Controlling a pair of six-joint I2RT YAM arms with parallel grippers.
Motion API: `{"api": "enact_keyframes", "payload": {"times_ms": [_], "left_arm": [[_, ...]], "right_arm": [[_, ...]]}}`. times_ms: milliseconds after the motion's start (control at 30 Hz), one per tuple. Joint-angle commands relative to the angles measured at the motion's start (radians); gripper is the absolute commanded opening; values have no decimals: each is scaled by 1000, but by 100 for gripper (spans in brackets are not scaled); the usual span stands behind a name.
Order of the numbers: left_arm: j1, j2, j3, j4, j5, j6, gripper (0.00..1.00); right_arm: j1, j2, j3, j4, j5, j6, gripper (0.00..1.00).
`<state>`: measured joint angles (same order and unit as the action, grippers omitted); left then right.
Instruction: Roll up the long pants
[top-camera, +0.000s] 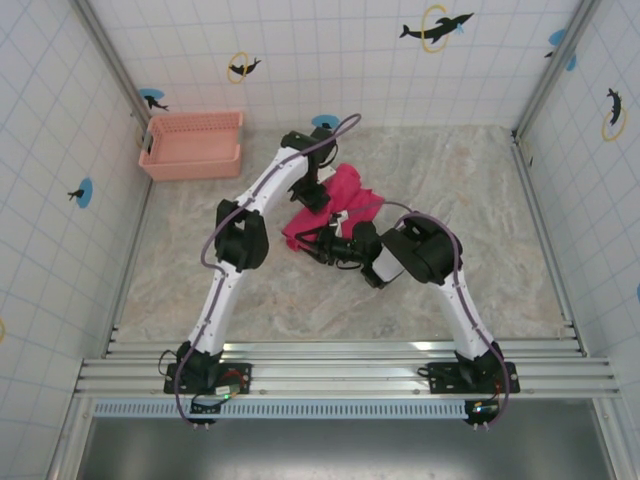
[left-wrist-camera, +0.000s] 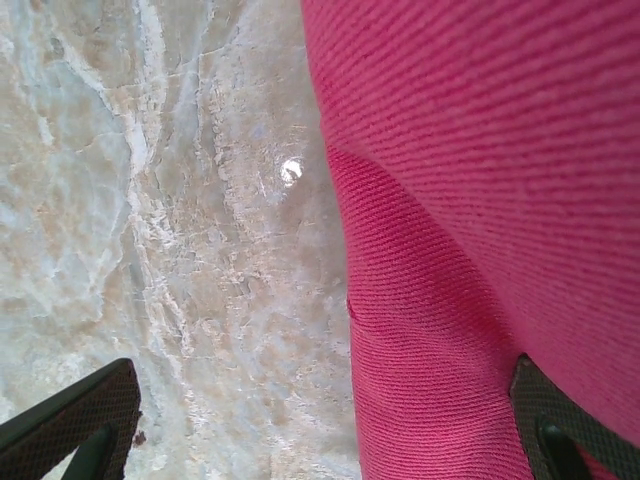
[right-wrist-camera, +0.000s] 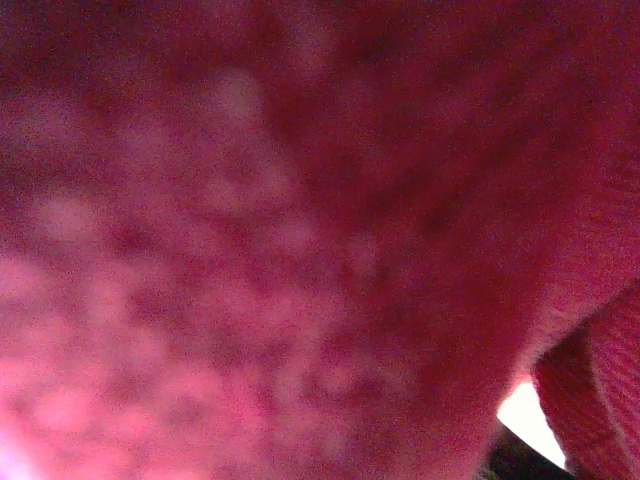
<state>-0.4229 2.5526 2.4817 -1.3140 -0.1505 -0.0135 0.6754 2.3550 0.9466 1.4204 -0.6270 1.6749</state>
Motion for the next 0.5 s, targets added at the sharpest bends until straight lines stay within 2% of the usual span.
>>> {"api": "enact_keyframes", "payload": {"times_ms": [0, 67, 167, 300, 400, 467], "left_arm": [[-69, 155, -43, 21, 24, 7, 97], [-116, 166, -66, 20, -16, 15, 97], [-125, 154, -111, 39, -36, 12, 97], [-126, 139, -138, 60, -47, 17, 98], [-126, 142, -140, 55, -53, 18, 97], [-126, 138, -145, 55, -55, 19, 97]], "right_arm": [[36, 38, -22, -5, -10, -6, 53], [36, 18, -31, -5, -4, -1, 60], [49, -50, -94, -30, 27, 16, 63], [105, -272, -271, -205, 147, -75, 64], [151, -504, -372, -492, 264, -262, 67], [188, -695, -360, -848, 373, -436, 69]]}}
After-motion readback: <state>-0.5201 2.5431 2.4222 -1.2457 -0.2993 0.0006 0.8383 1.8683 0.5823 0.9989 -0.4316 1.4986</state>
